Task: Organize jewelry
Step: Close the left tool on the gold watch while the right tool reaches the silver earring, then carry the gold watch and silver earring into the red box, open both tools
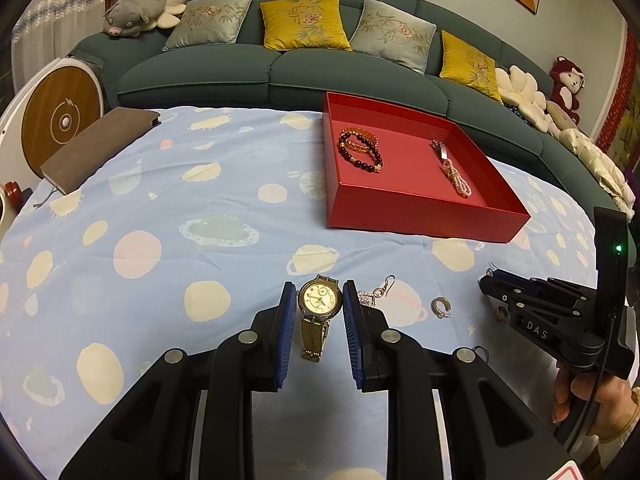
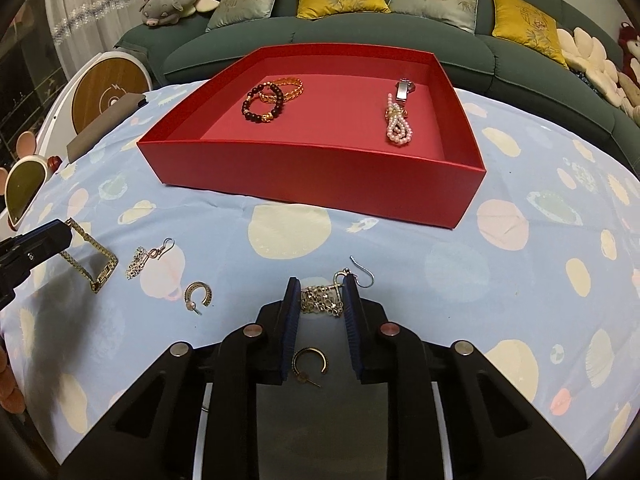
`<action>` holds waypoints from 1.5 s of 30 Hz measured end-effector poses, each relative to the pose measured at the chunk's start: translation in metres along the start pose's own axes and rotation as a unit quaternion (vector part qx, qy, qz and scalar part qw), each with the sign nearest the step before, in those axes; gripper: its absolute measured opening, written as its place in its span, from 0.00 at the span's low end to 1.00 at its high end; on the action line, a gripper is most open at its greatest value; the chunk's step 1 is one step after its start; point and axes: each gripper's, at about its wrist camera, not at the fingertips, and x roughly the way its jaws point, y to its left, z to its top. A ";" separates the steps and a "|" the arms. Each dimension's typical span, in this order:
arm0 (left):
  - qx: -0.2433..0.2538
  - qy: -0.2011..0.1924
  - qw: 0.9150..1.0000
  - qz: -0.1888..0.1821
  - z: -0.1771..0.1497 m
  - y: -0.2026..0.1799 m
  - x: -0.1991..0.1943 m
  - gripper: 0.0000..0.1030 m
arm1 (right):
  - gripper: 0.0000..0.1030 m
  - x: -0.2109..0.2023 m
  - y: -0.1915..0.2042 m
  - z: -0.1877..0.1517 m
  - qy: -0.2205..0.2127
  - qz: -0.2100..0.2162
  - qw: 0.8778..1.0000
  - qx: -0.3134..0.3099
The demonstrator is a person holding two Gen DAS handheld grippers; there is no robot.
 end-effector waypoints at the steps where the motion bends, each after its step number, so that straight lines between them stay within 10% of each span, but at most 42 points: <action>1: 0.000 0.000 1.000 0.000 0.000 0.000 0.000 0.20 | 0.16 0.000 0.000 0.000 0.000 0.001 1.000 0.000; 29: -0.039 -0.087 0.995 -0.016 0.079 0.007 -0.042 0.20 | 0.14 -0.074 -0.013 0.043 -0.089 0.031 0.995 0.027; 45: -0.013 -0.078 0.996 -0.033 0.113 -0.028 0.010 0.20 | 0.14 -0.063 -0.026 0.079 -0.102 0.016 0.994 0.026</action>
